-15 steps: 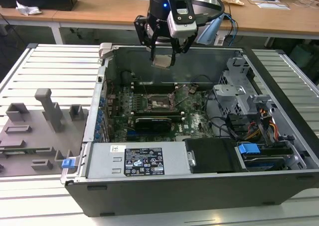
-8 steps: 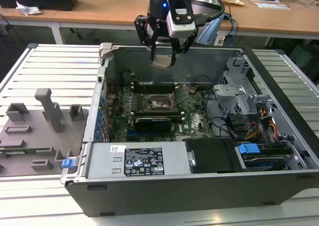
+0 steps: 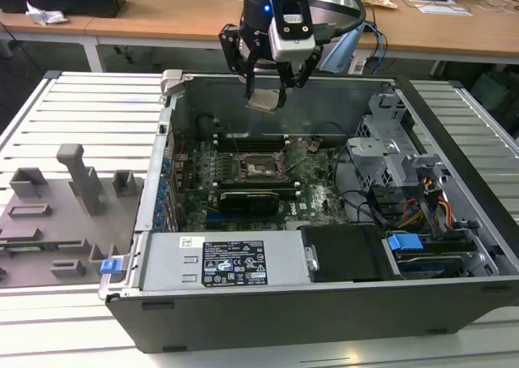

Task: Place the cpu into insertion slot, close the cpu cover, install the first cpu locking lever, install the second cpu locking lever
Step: 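Place the cpu into insertion slot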

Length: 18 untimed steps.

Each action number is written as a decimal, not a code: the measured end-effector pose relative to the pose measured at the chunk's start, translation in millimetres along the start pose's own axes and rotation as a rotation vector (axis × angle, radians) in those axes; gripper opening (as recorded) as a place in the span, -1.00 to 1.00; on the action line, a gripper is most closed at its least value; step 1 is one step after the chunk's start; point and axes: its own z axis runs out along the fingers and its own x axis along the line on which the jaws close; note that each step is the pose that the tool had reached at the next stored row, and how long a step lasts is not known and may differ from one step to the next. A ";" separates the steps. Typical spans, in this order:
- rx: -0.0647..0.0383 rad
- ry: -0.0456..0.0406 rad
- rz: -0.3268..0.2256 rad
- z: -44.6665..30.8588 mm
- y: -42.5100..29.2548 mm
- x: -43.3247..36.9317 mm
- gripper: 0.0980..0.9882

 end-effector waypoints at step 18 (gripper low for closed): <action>0.000 -0.0052 0.056 0.0 0.0 0.0 -0.01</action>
